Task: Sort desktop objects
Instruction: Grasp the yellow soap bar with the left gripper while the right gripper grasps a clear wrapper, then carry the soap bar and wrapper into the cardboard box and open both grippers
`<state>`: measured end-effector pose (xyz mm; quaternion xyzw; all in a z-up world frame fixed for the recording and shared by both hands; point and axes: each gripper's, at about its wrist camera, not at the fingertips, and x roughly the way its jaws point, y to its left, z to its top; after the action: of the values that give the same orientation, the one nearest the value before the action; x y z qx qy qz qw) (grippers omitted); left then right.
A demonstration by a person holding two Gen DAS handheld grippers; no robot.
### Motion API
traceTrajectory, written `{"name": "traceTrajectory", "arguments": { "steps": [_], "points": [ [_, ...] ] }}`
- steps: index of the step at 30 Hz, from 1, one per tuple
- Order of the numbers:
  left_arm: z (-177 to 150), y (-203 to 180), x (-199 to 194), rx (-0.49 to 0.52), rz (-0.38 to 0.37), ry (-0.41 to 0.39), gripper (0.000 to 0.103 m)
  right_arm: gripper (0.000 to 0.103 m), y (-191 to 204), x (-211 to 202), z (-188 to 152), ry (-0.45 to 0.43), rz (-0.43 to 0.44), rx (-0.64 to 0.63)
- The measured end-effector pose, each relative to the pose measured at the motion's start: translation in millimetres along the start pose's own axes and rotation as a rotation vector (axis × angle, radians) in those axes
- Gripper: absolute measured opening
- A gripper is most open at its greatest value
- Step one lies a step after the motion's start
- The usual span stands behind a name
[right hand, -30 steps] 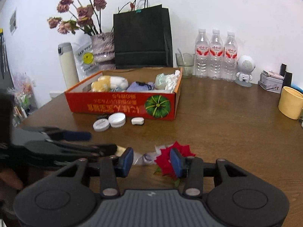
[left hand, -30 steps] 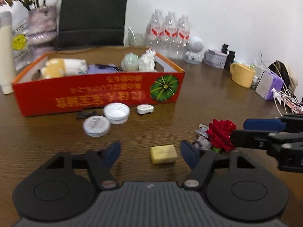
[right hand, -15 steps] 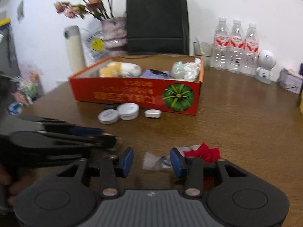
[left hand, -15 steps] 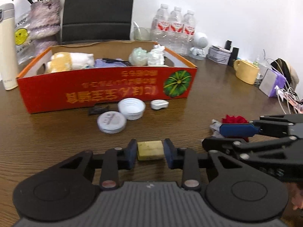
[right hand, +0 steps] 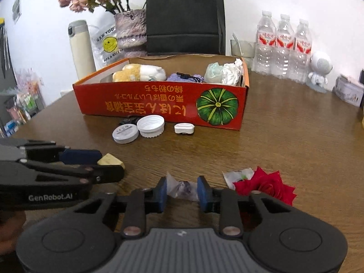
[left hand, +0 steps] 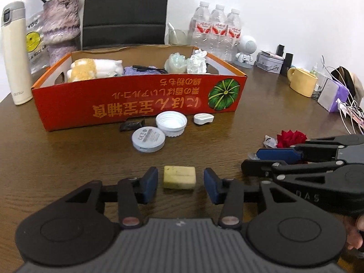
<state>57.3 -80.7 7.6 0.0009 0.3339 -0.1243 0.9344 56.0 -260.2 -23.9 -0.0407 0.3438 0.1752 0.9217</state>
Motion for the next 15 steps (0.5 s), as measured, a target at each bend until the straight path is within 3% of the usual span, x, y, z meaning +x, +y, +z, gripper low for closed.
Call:
{"name": "traceTrajectory", "arguments": {
  "steps": [1,4,9,15],
  "points": [
    [0,-2,1,0.014,0.015,-0.005,0.032,0.019,1,0,0,0.004,-0.007,-0.008],
    [0,-4,2,0.037,0.036,-0.006,0.031,0.019,2,0,0,0.002,-0.01,0.004],
    [-6,2,-12,-0.016,0.019,-0.002,0.031,0.015,6,-6,-2,-0.01,-0.009,0.04],
    [-15,12,-44,-0.065,0.071,-0.046,0.031,0.013,28,-23,-7,-0.07,0.024,0.054]
  ]
}}
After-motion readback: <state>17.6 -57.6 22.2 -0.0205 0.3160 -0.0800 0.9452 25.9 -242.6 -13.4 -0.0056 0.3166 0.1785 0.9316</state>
